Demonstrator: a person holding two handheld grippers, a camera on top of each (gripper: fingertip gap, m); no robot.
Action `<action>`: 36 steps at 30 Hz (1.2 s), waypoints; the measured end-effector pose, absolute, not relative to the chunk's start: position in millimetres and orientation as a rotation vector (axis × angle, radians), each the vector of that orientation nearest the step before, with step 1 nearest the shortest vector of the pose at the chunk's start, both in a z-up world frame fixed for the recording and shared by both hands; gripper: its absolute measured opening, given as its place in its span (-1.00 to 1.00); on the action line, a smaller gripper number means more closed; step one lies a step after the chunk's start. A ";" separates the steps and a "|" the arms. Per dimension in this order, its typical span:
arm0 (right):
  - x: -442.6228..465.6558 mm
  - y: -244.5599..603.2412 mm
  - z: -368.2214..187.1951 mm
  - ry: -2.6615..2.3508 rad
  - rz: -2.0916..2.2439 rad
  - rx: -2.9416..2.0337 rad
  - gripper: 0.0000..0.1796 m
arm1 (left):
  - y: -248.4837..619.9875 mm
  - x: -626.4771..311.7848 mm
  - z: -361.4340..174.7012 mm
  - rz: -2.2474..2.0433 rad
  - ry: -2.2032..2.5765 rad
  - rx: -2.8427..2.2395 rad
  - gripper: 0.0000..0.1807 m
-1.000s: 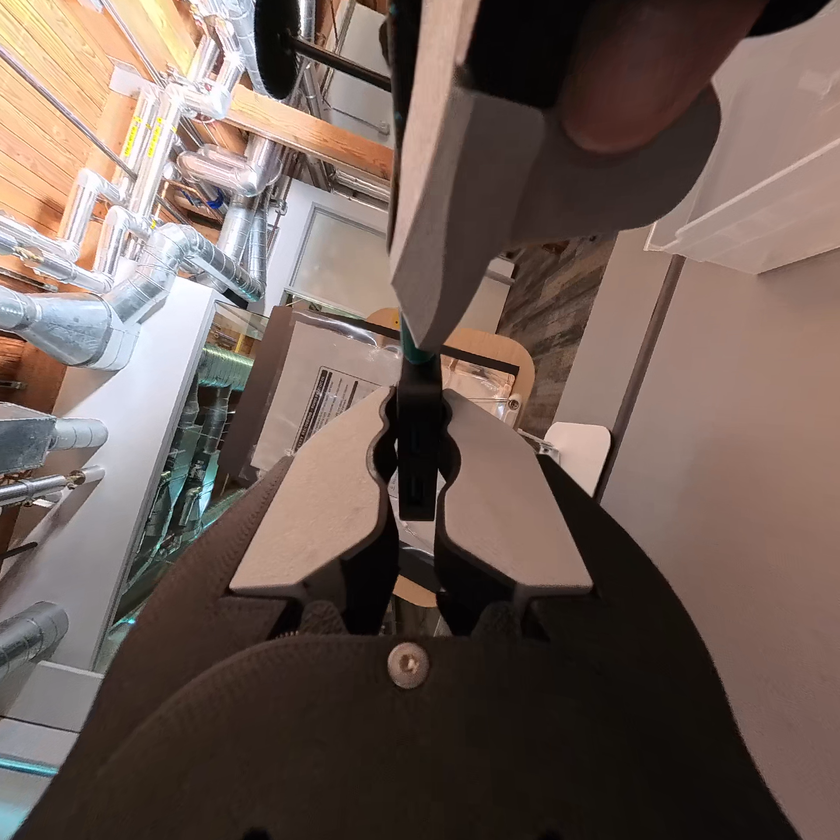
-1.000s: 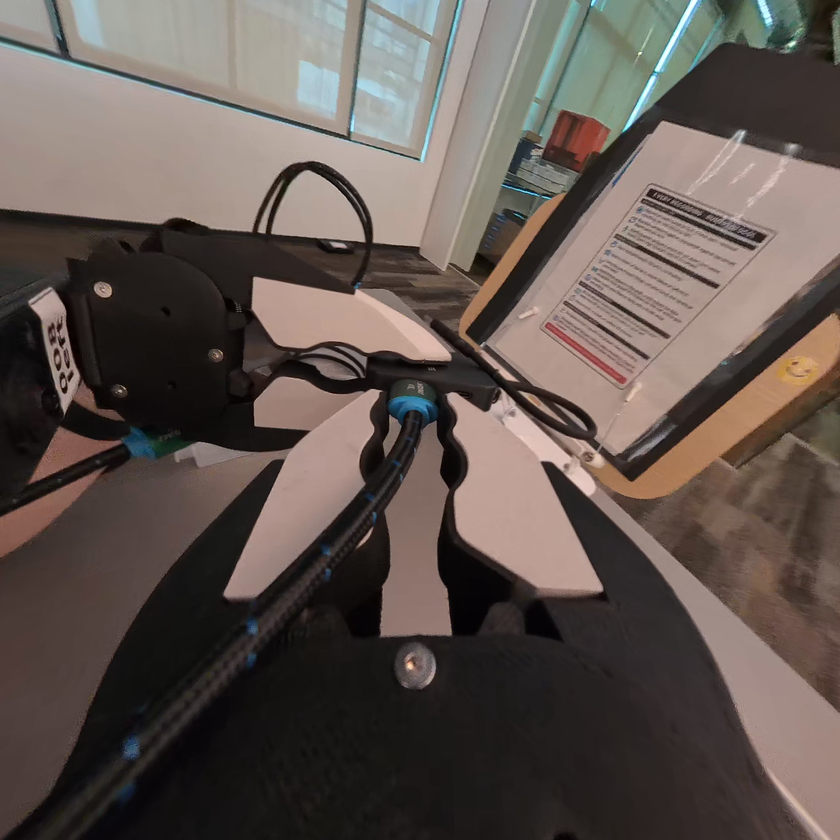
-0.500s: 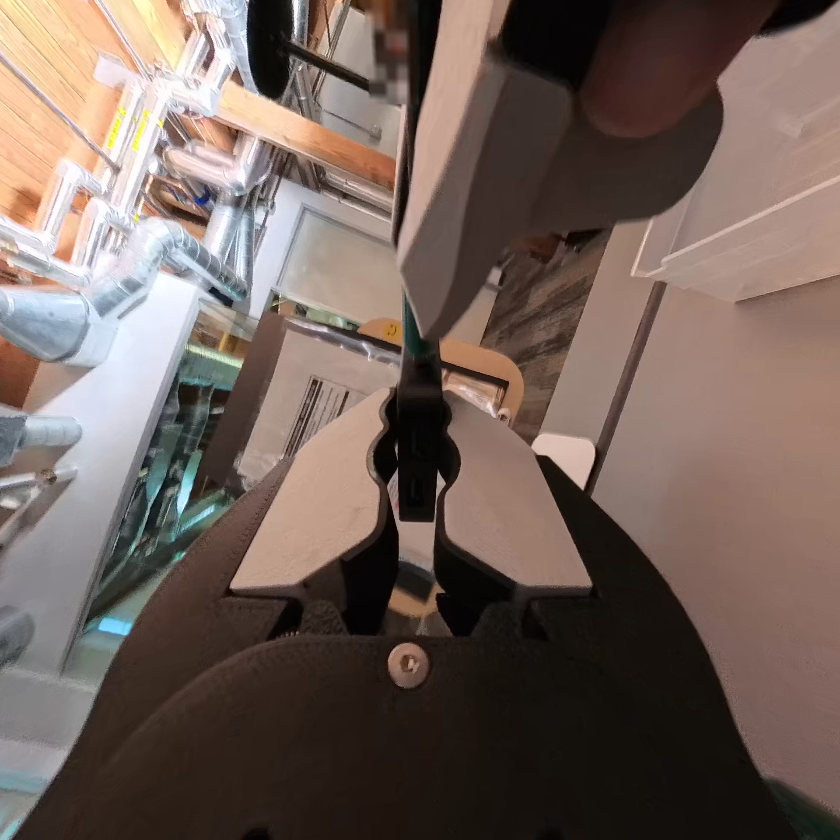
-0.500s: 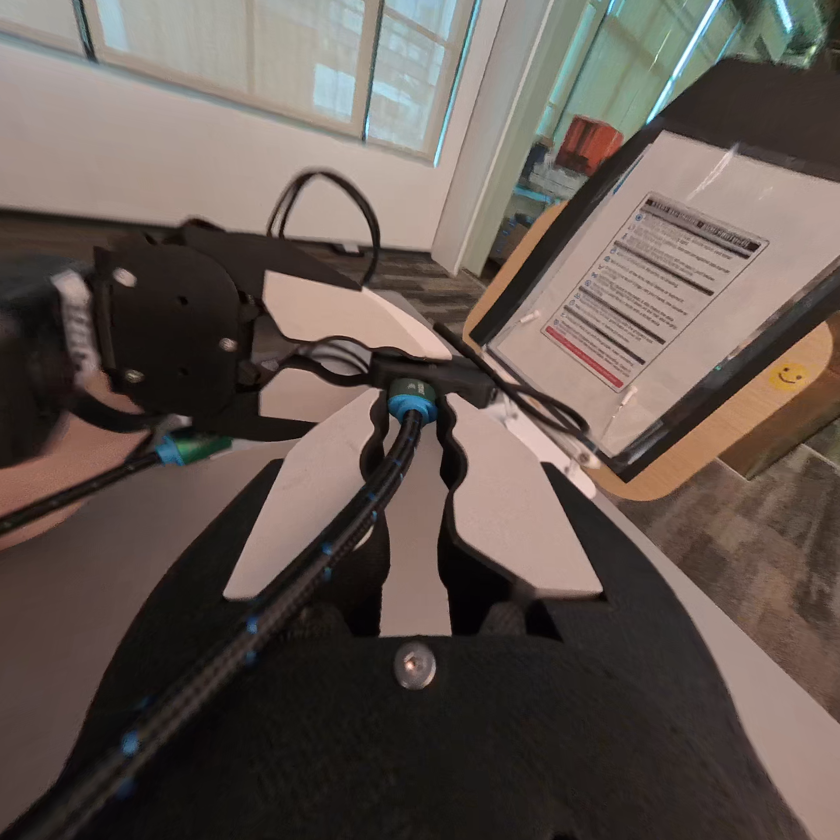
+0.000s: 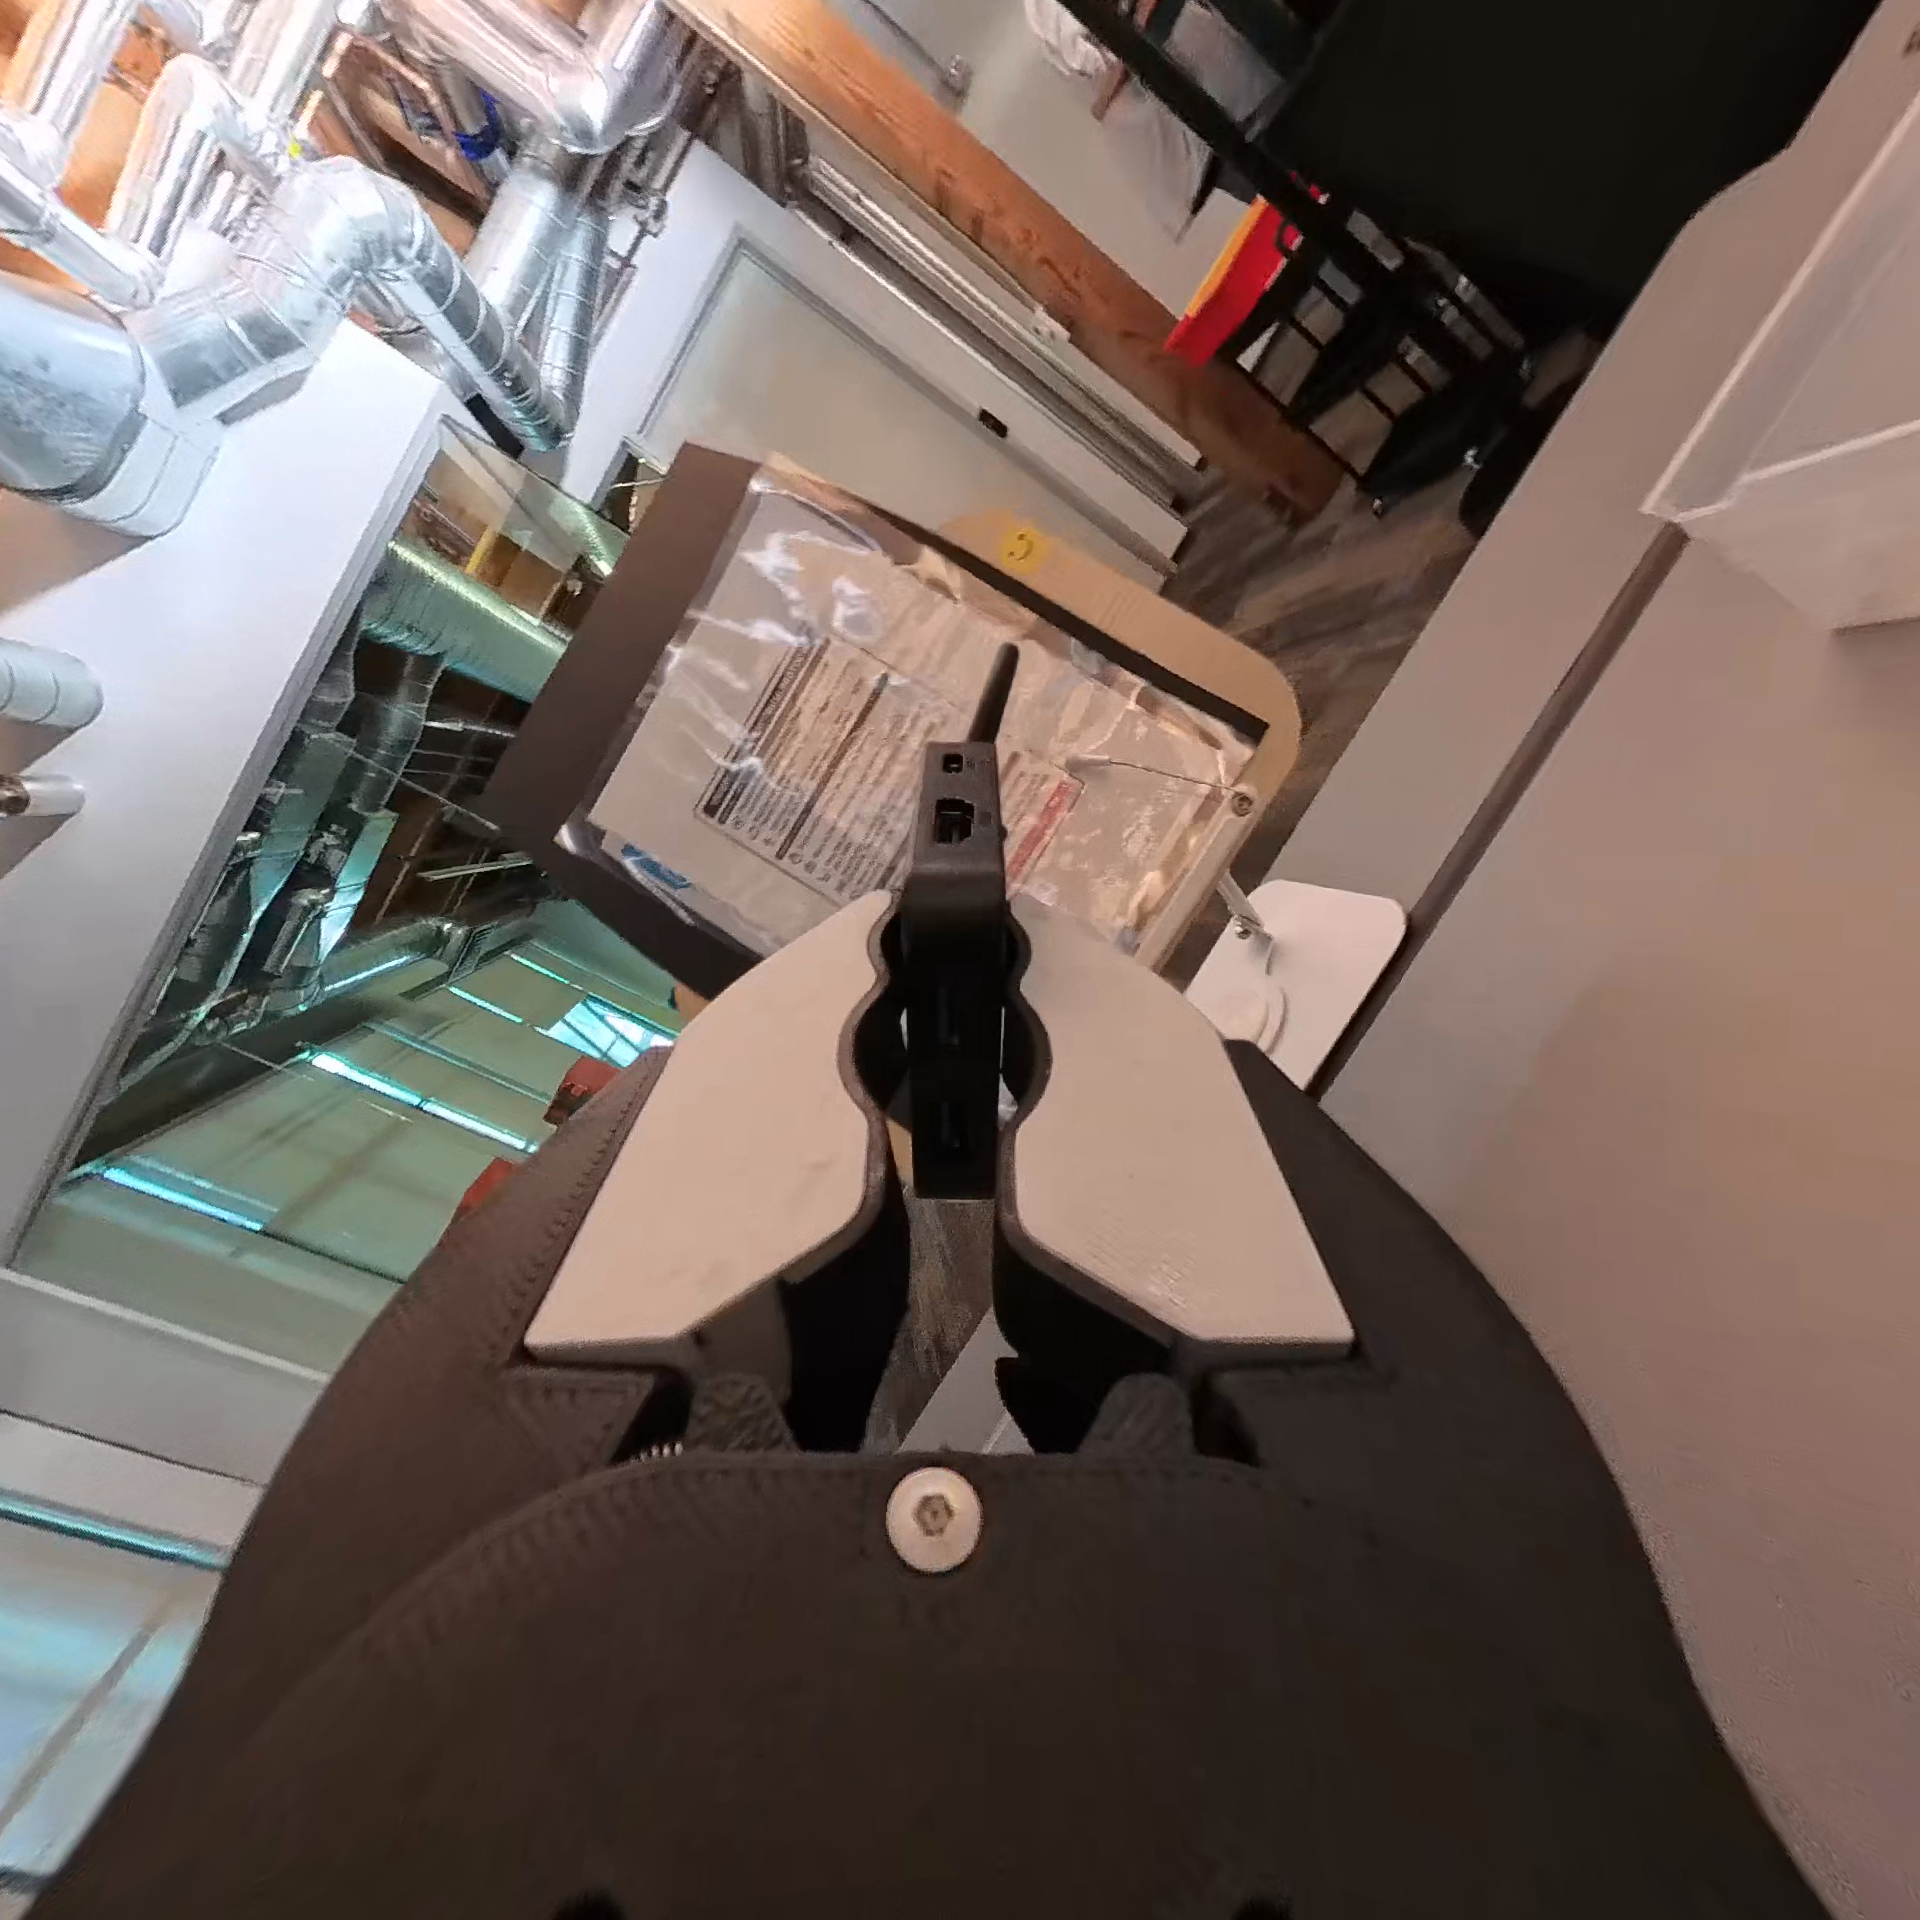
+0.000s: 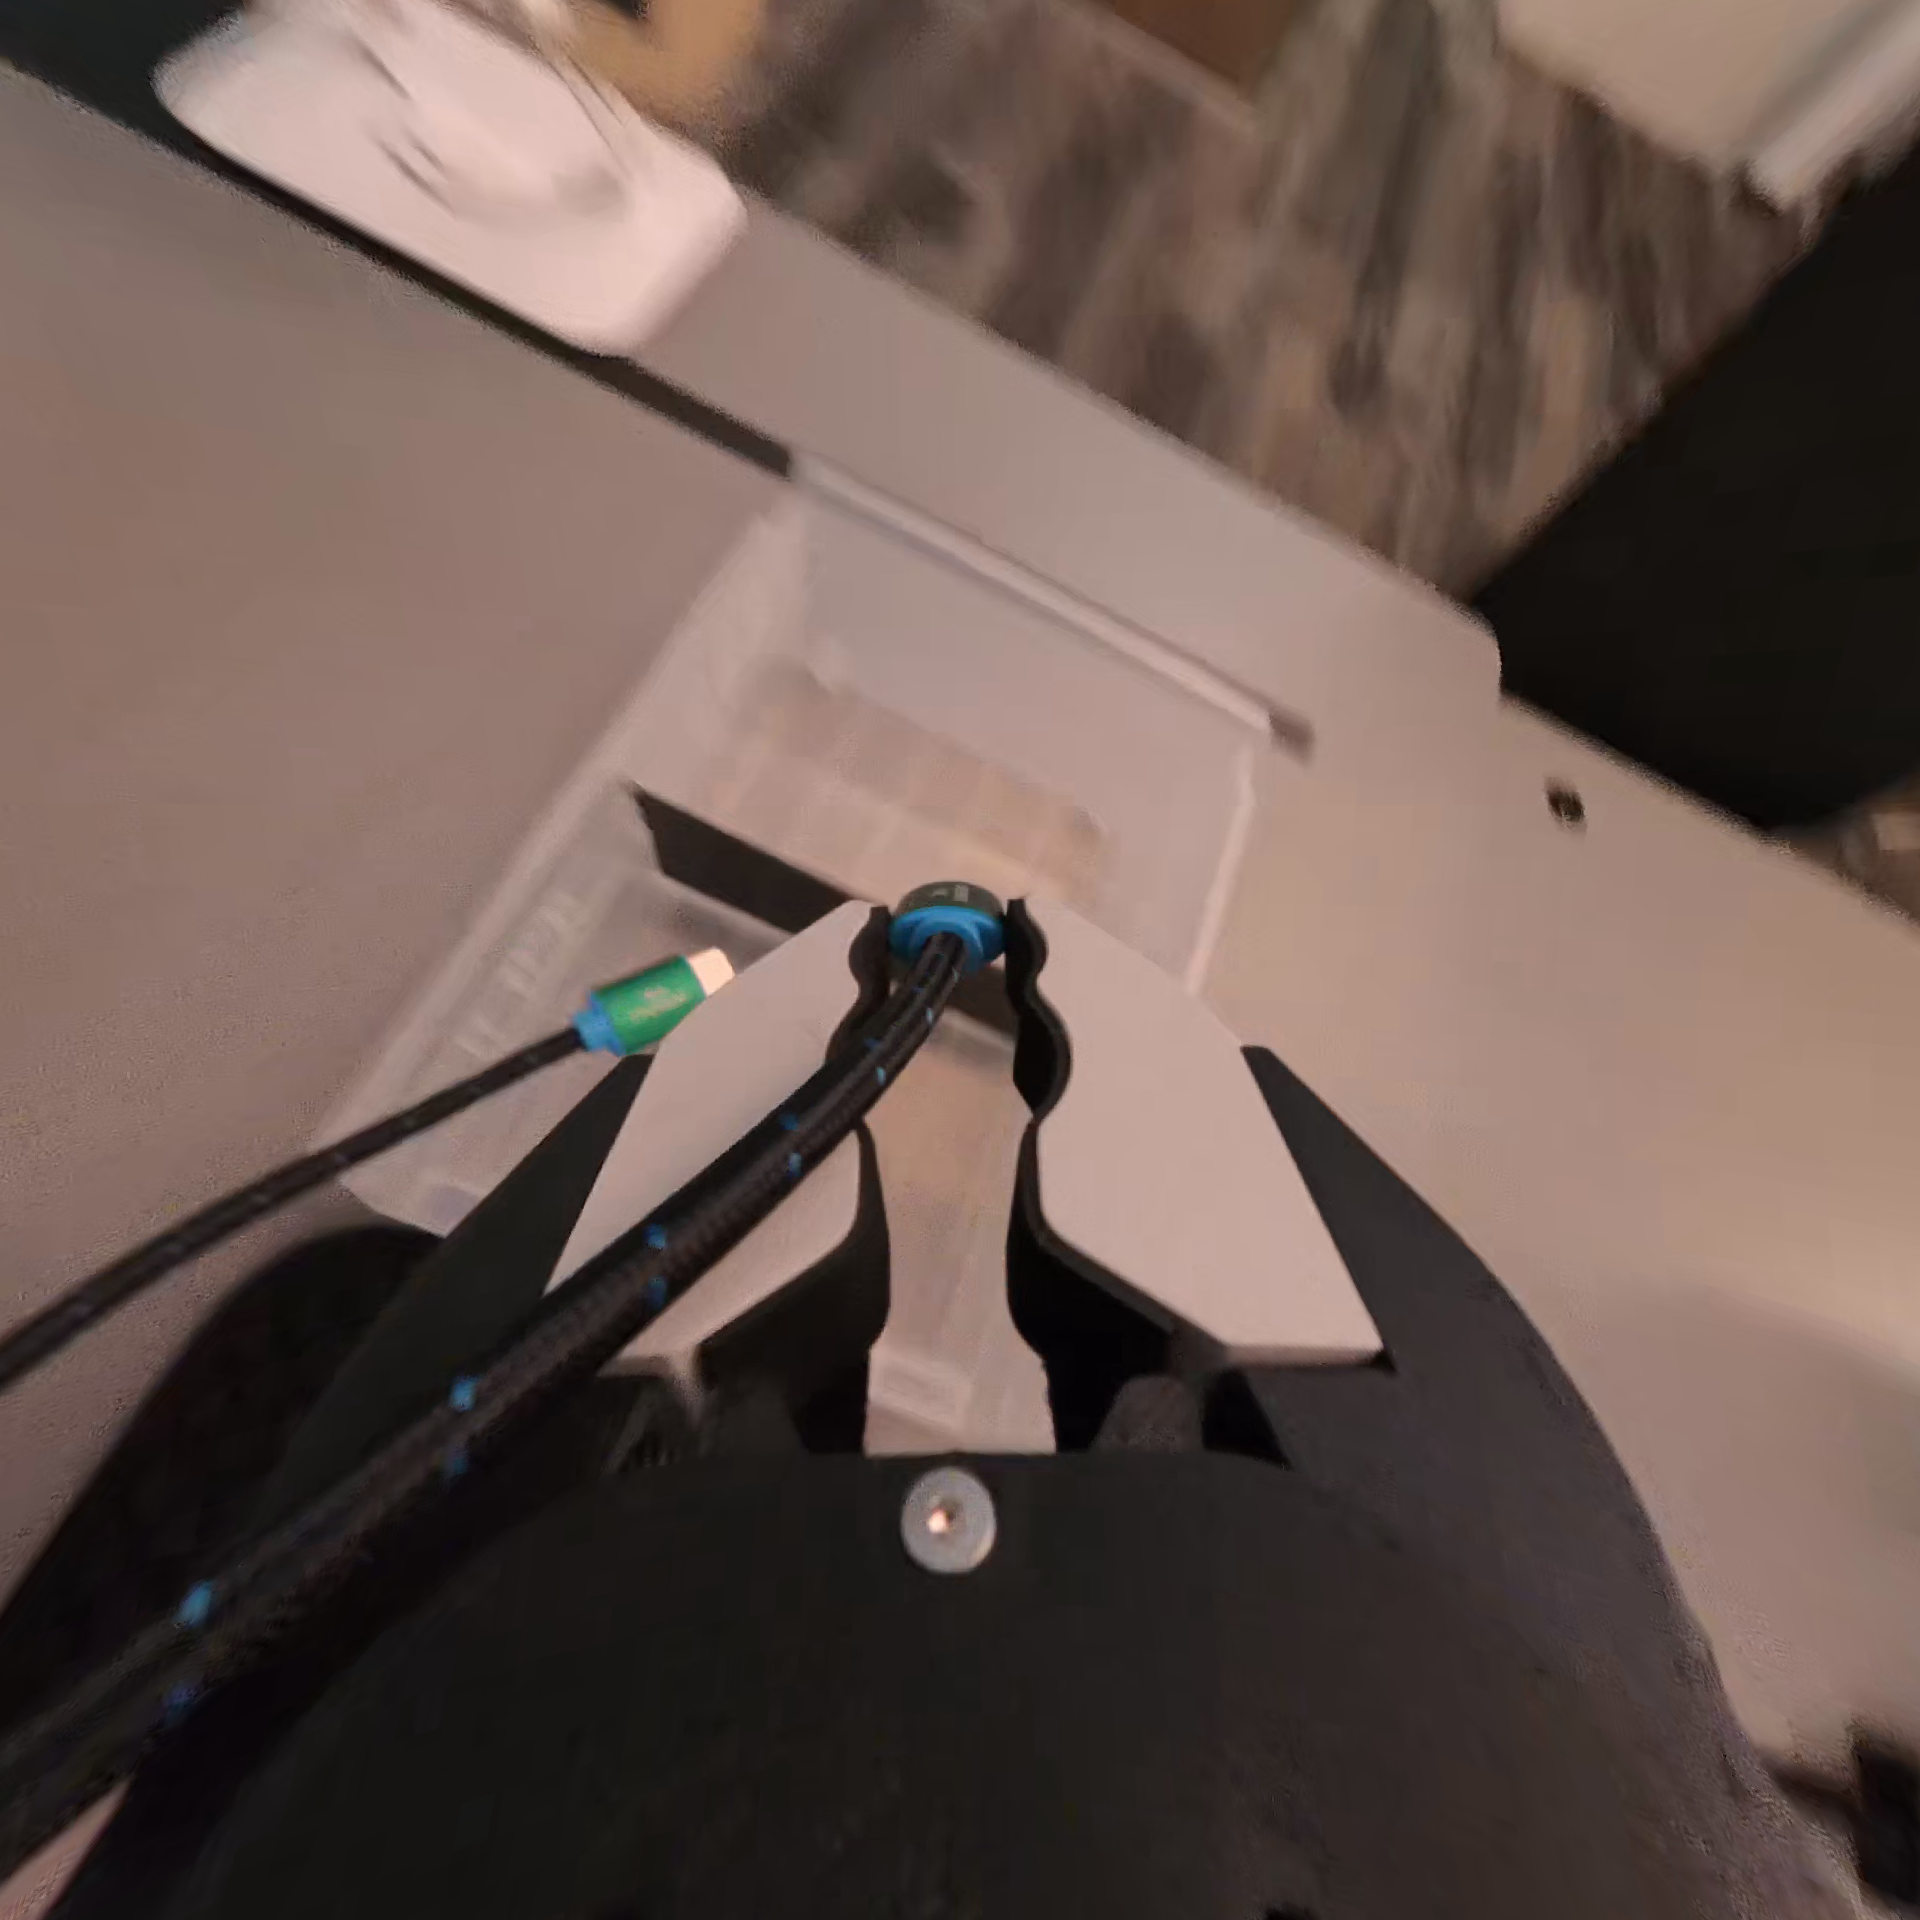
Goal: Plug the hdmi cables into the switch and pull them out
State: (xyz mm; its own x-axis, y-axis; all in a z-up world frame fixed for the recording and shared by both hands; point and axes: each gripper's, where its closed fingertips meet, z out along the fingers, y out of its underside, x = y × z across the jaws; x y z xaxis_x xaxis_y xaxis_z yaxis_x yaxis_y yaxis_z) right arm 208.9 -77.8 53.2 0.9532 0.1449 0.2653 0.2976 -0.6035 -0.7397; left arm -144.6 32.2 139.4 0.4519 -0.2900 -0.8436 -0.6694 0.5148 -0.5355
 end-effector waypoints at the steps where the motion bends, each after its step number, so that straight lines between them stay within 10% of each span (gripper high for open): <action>1: 225.8 -84.1 40.5 -0.245 -0.245 -2.293 -0.75 | 30.6 -139.3 136.5 0.292 1.145 -1.051 -0.86; 18: 234.8 -93.1 -122.6 -0.111 -0.040 -3.068 -0.72 | 33.8 -116.9 109.0 0.346 1.276 -1.101 -0.86; 28: 244.9 -88.6 -73.3 -0.013 0.015 -2.792 -0.53 | 35.6 -119.7 107.4 0.347 1.285 -1.114 -0.85; 36: 190.5 -124.7 -83.1 -0.327 0.253 -2.936 -0.86 | 34.7 -121.7 107.2 0.345 1.290 -1.117 -0.85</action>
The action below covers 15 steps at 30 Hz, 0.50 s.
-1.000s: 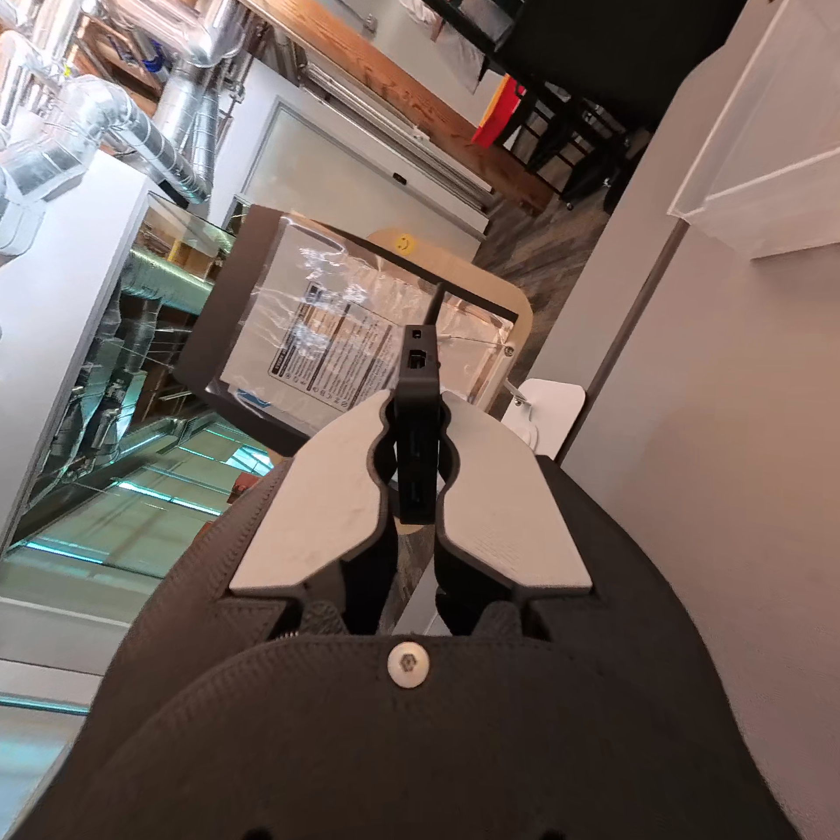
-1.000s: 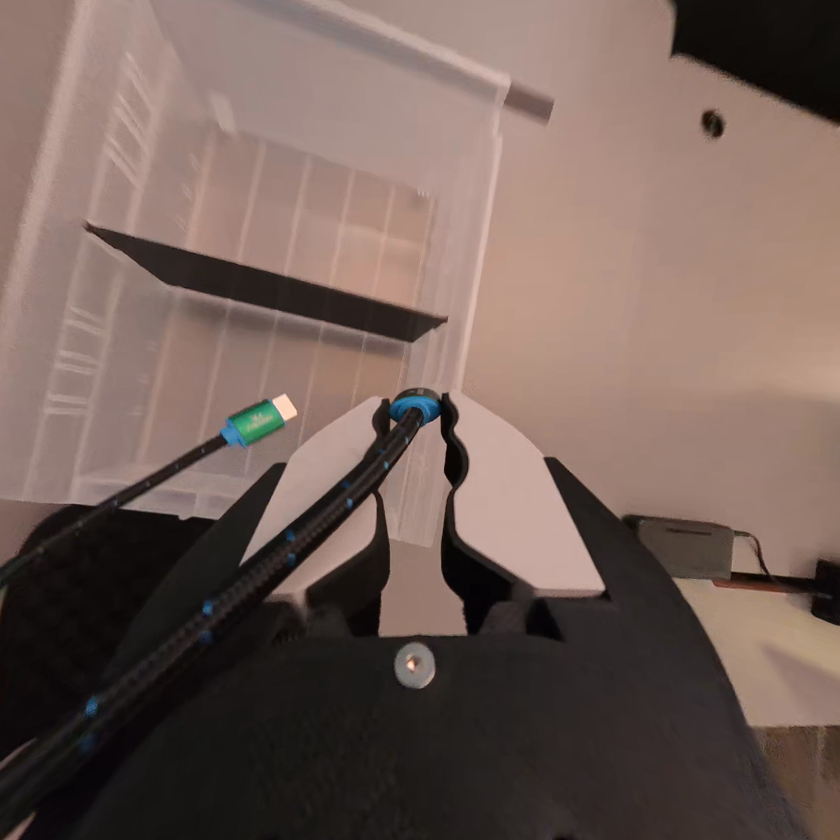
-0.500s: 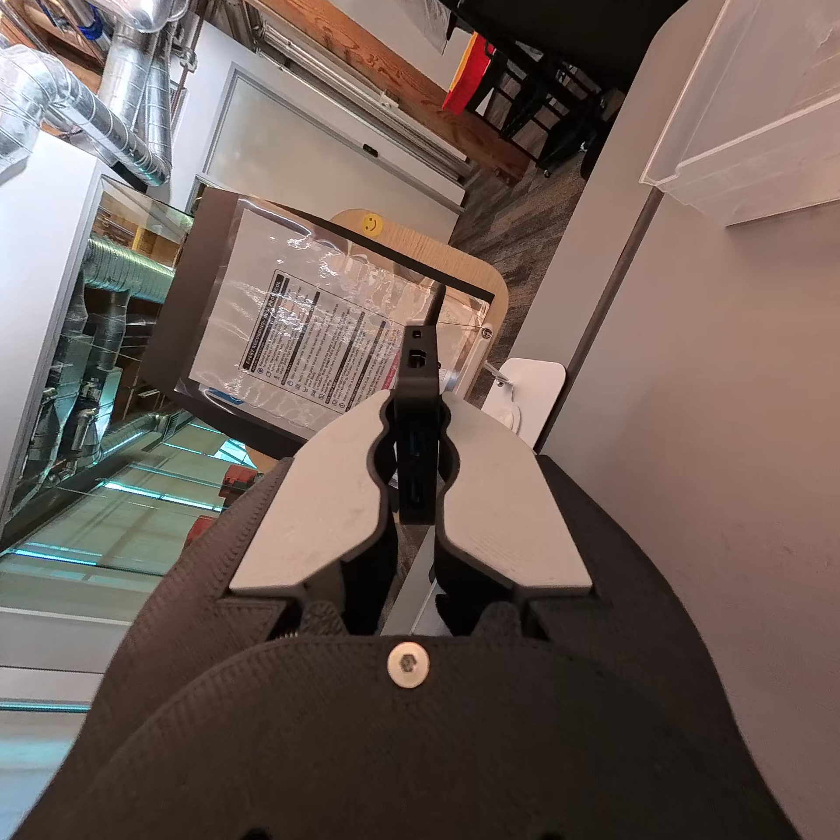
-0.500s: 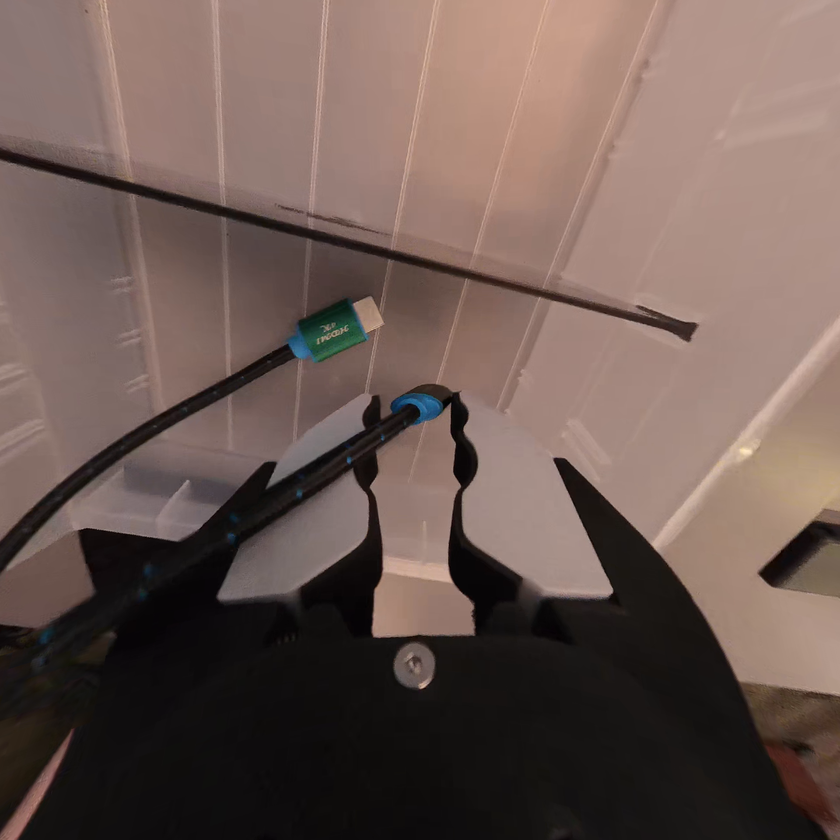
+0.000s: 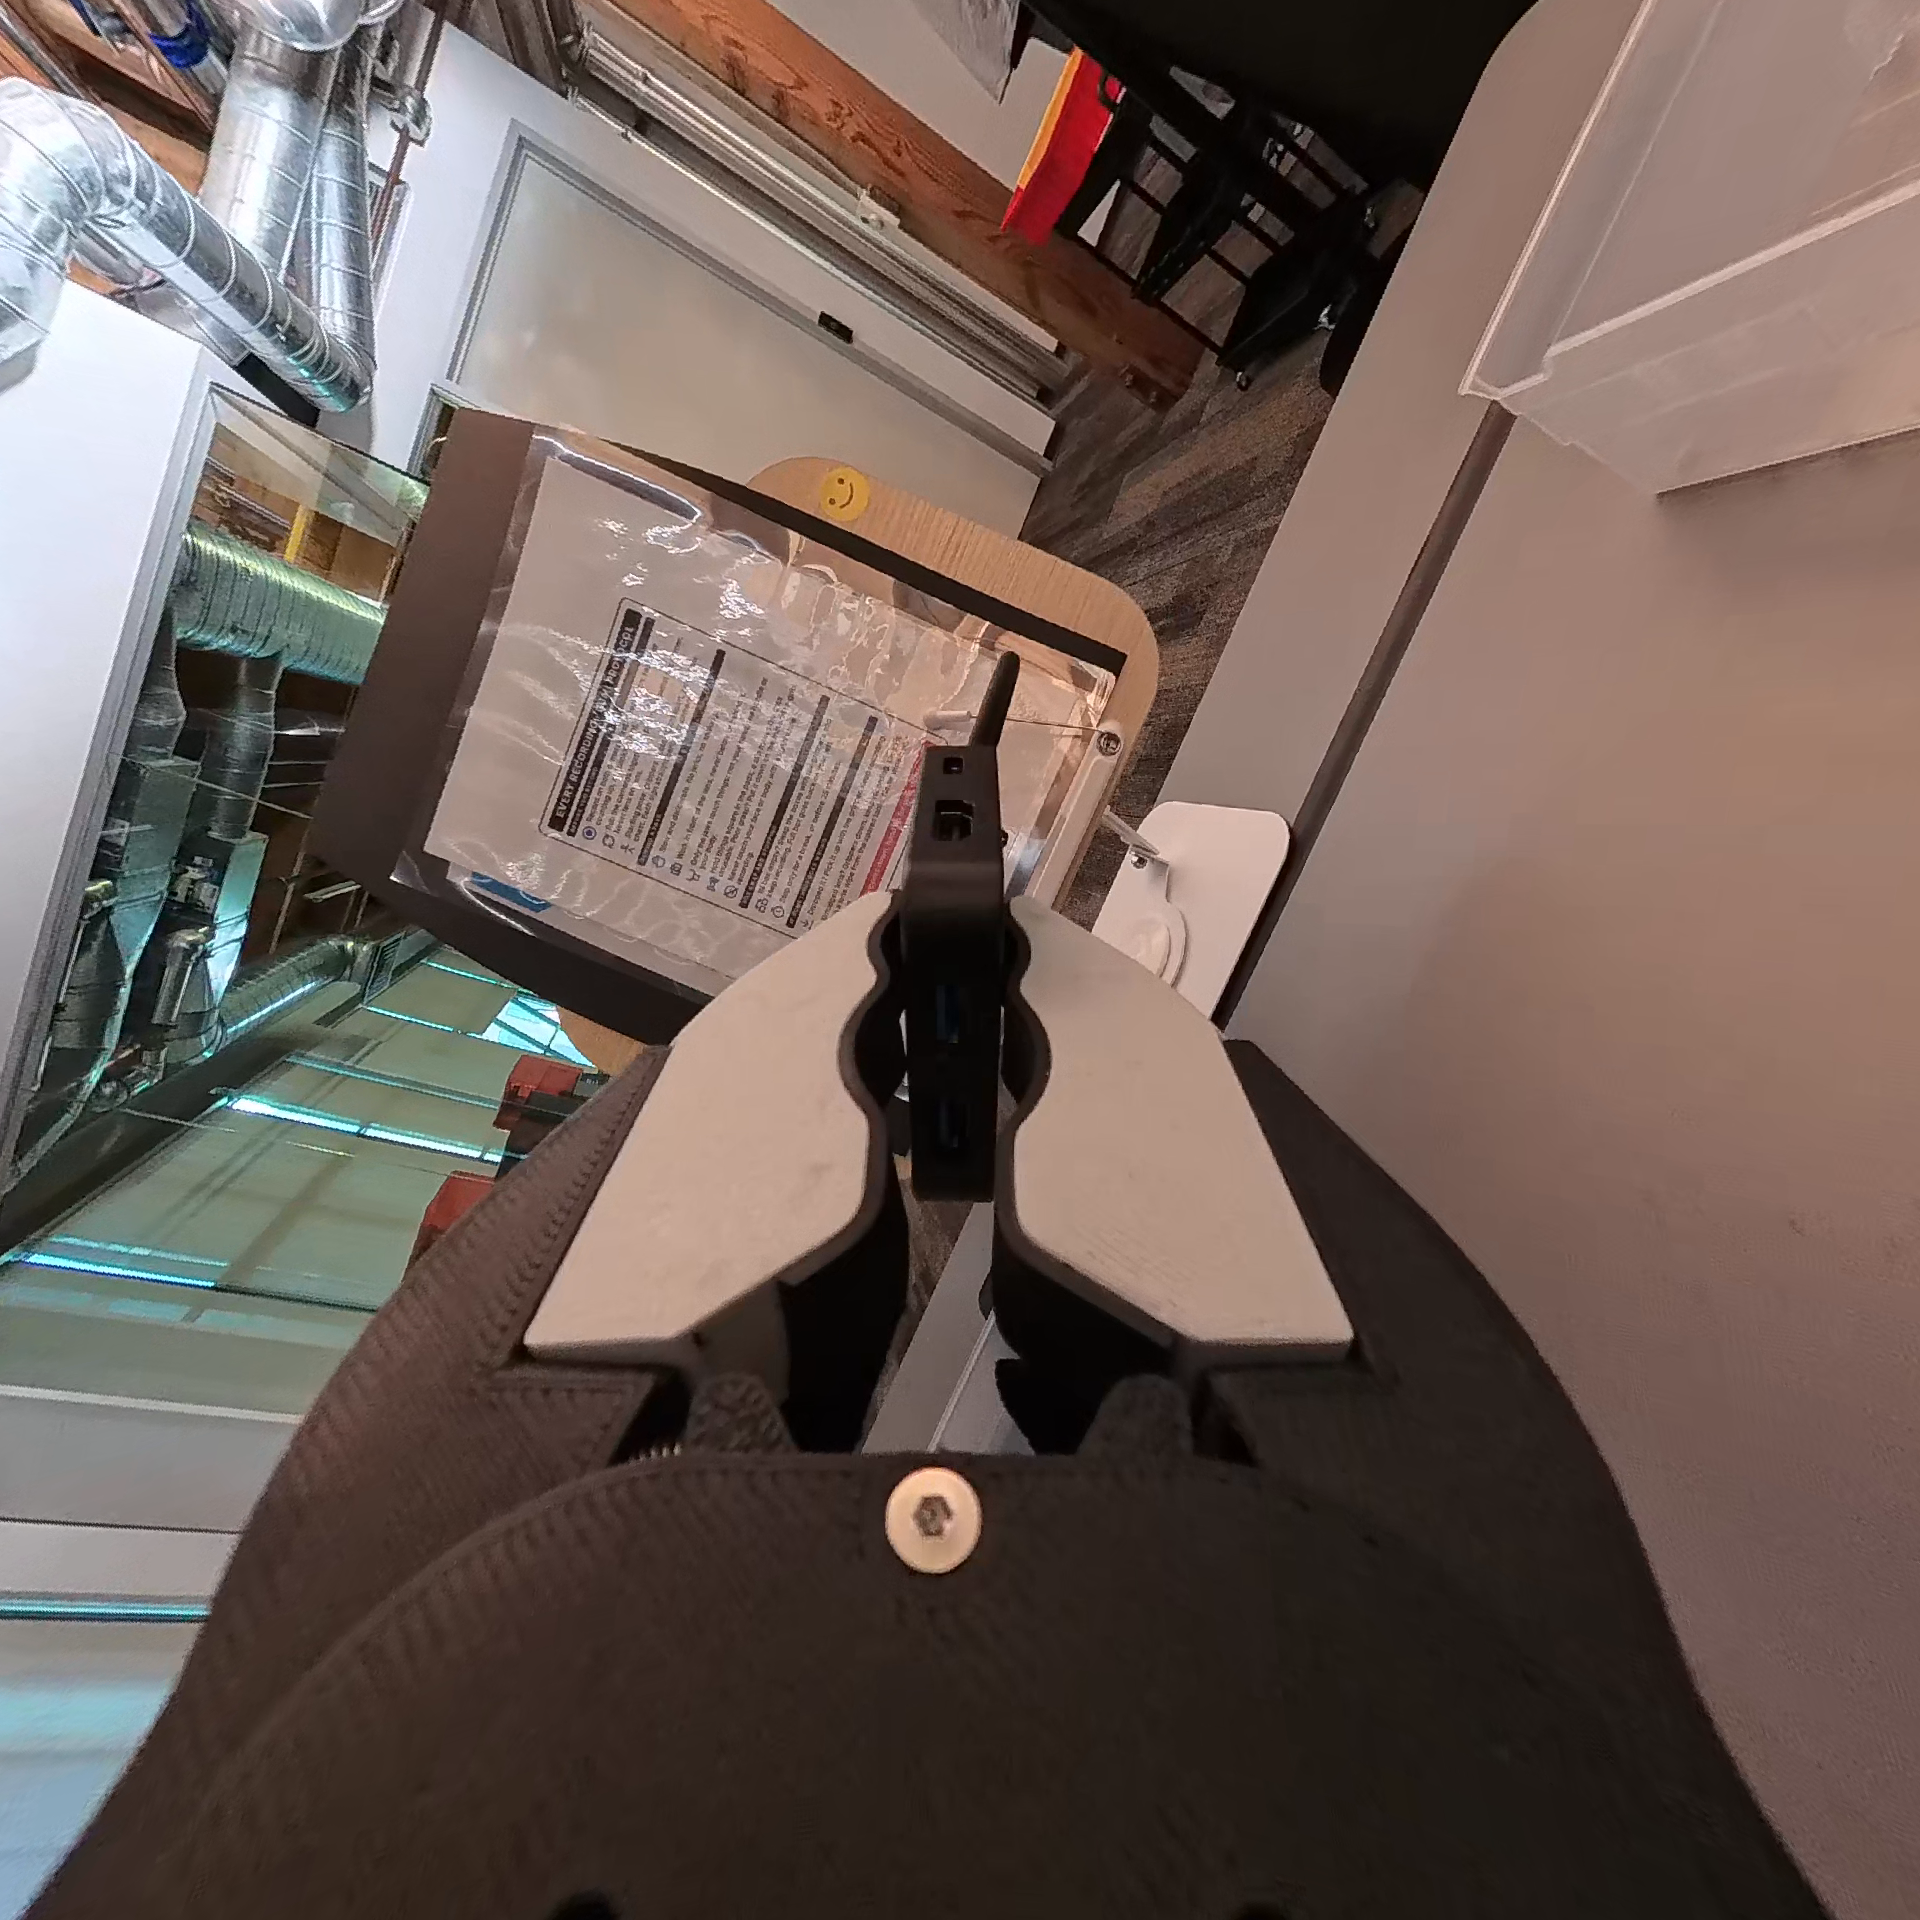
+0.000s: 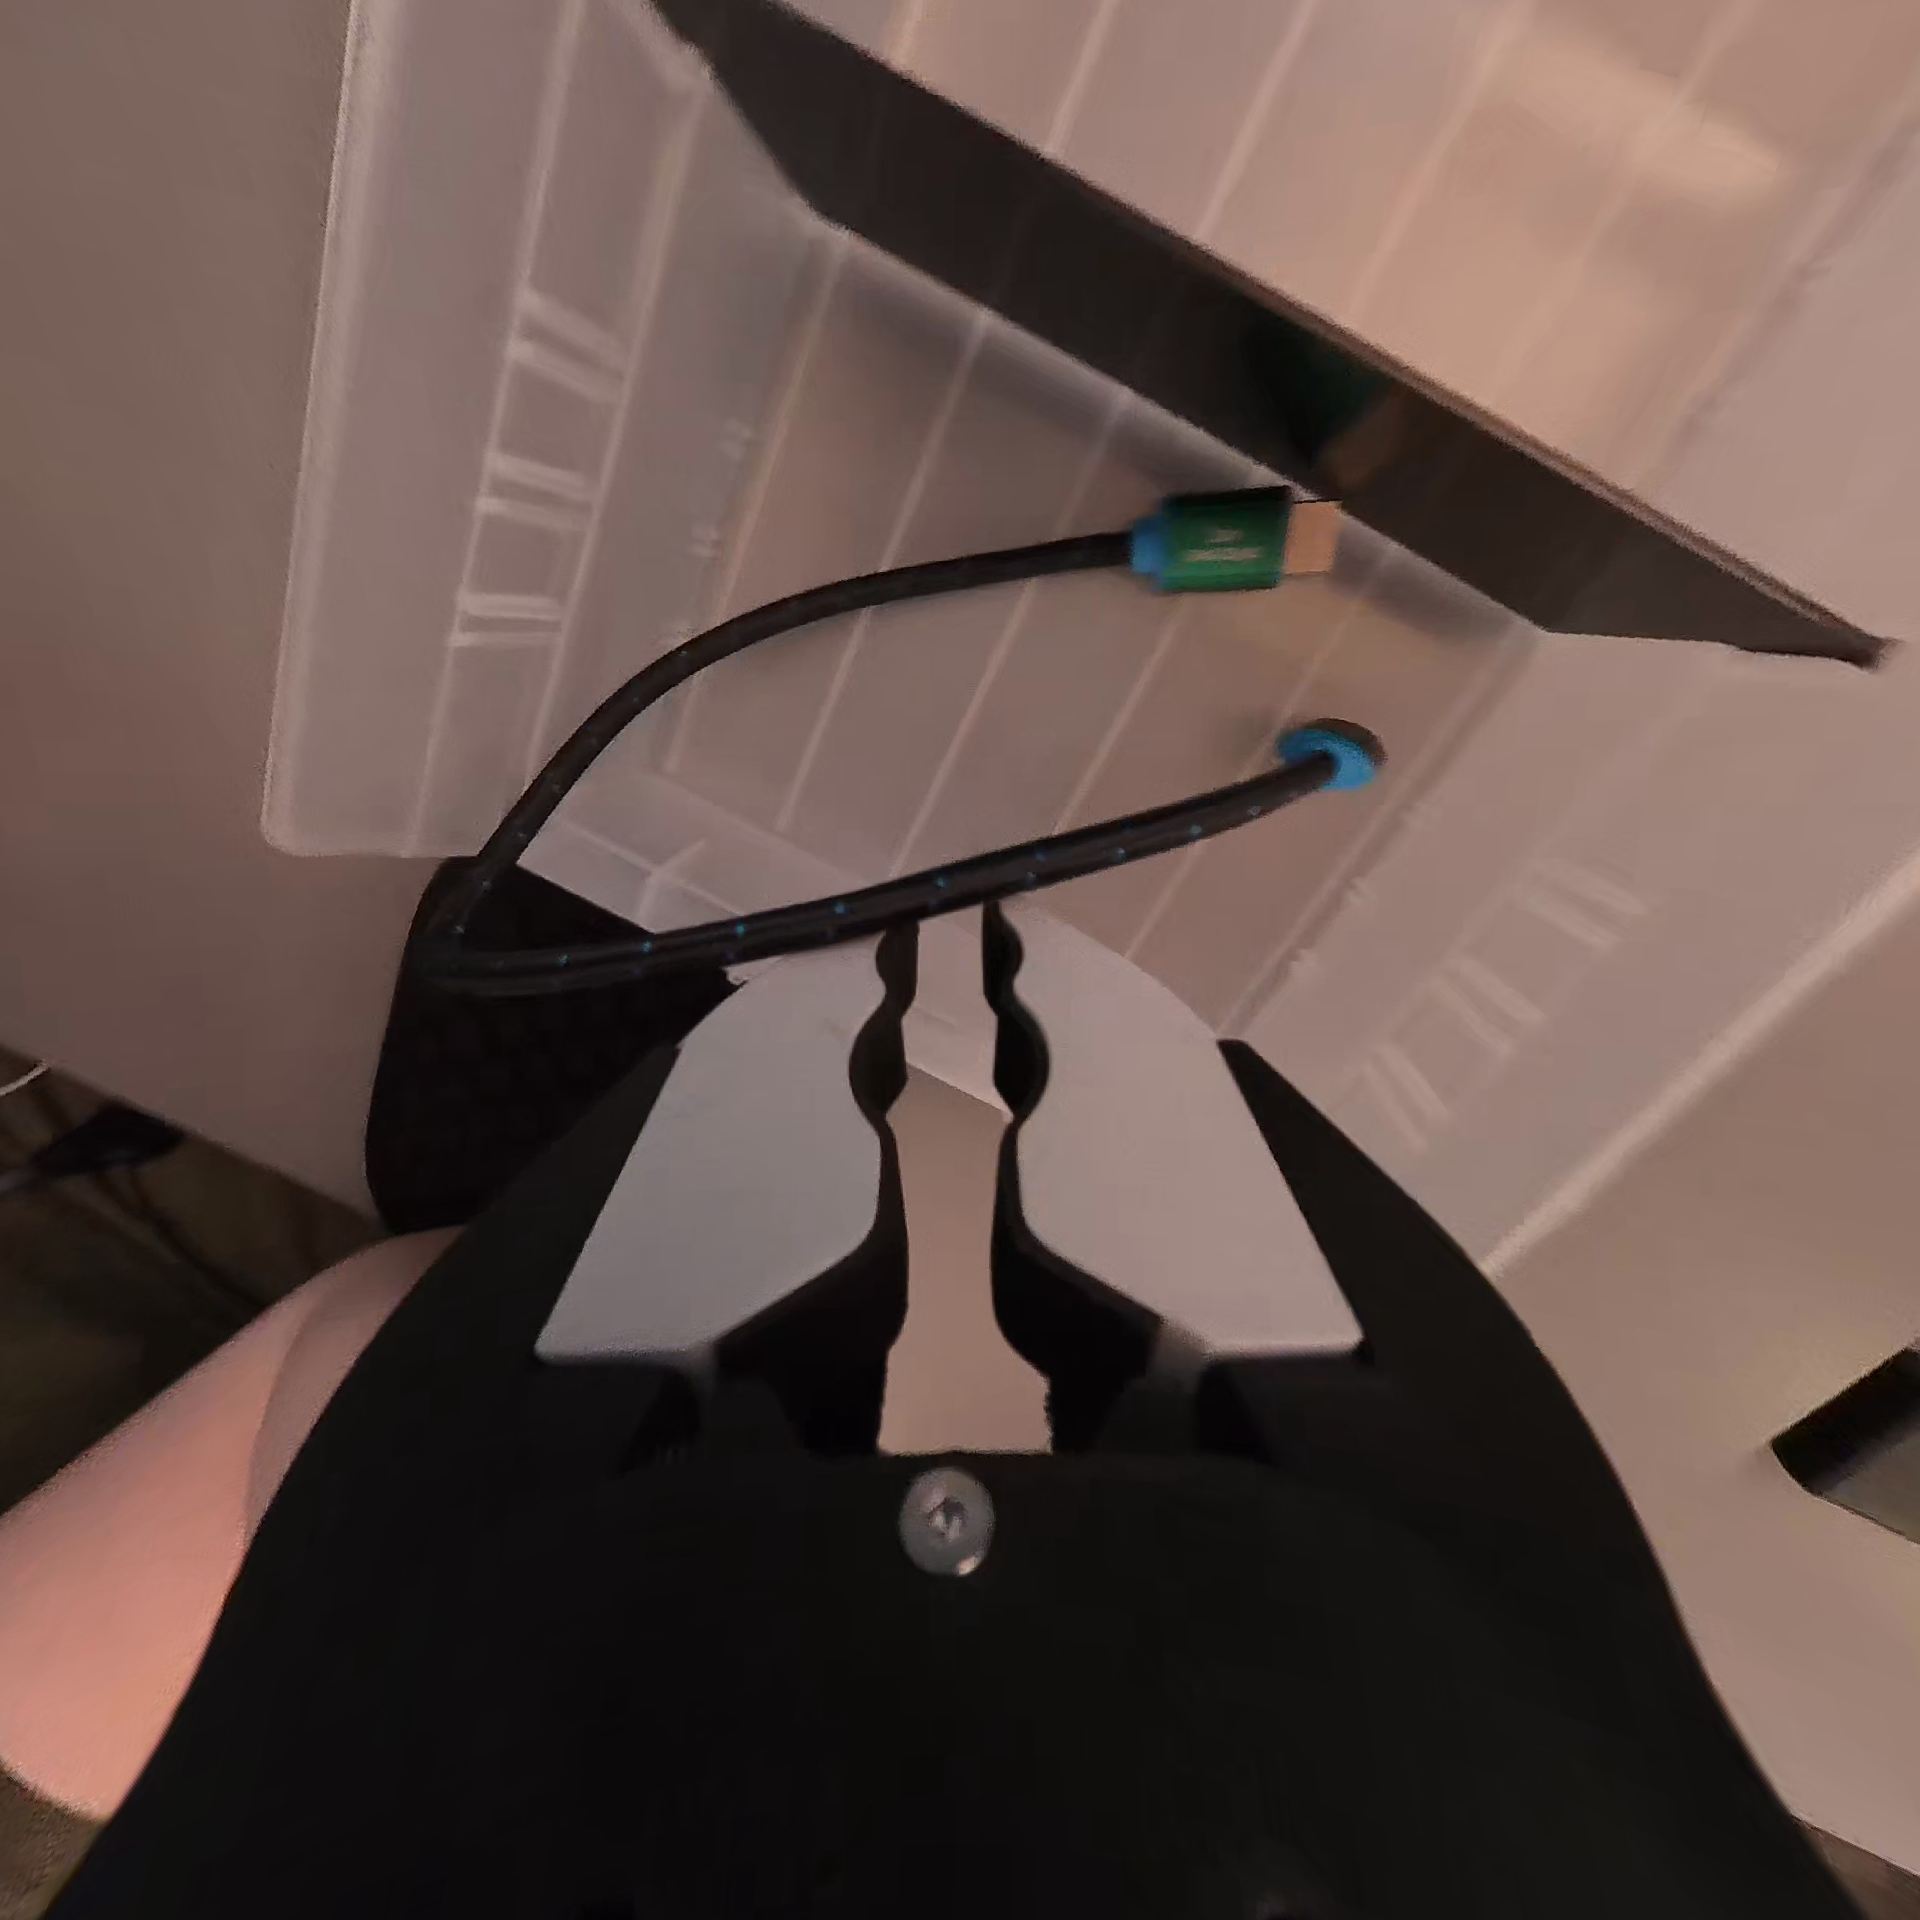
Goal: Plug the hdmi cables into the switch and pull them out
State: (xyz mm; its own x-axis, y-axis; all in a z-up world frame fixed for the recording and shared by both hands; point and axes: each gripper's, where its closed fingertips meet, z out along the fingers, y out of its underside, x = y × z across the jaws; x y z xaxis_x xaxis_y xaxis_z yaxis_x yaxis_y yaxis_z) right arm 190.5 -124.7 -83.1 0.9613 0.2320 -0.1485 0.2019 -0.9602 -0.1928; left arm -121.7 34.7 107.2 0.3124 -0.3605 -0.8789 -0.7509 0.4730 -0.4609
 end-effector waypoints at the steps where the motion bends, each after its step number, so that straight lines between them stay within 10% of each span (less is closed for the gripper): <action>1: 187.5 -127.1 -87.0 -0.351 0.272 -2.973 -0.89 | 34.5 -121.4 106.8 0.344 1.293 -1.117 -0.86; 15: 180.8 -139.5 -26.0 -0.191 0.047 -2.820 -0.98 | 16.1 -112.2 105.5 0.172 1.357 -1.081 -0.85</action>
